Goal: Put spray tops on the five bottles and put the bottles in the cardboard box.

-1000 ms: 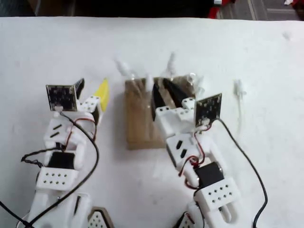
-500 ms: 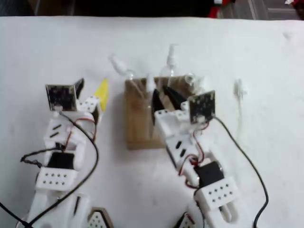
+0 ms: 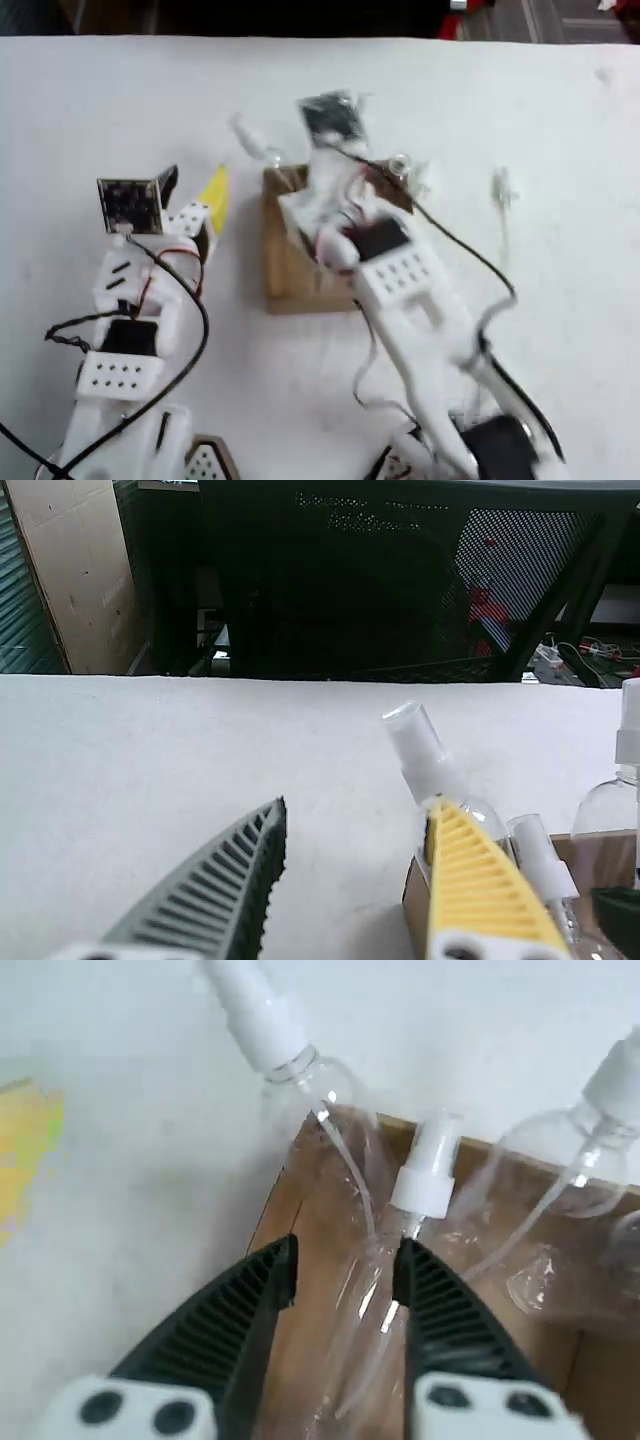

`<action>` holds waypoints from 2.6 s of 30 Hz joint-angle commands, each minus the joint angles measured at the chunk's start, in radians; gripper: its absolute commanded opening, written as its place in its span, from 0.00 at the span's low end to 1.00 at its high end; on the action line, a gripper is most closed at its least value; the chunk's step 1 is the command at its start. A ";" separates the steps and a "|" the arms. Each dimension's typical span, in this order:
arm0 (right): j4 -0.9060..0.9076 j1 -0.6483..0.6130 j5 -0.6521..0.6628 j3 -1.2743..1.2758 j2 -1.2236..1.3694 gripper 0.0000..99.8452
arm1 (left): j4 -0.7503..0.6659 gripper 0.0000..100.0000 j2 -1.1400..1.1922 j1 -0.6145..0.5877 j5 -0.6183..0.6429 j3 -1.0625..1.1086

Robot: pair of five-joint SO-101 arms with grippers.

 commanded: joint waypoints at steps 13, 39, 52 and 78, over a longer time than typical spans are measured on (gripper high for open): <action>0.143 0.013 0.002 -0.265 0.291 0.21 | -0.026 0.21 -0.021 -0.012 -0.003 -0.003; 0.085 0.047 -0.040 -0.275 0.461 0.21 | -0.023 0.21 -0.021 -0.012 -0.003 -0.003; 0.088 0.045 -0.040 -0.276 0.469 0.21 | -0.025 0.21 -0.021 -0.012 -0.003 -0.003; 0.159 0.007 -0.121 -0.293 0.472 0.26 | -0.025 0.21 -0.021 -0.012 -0.003 -0.003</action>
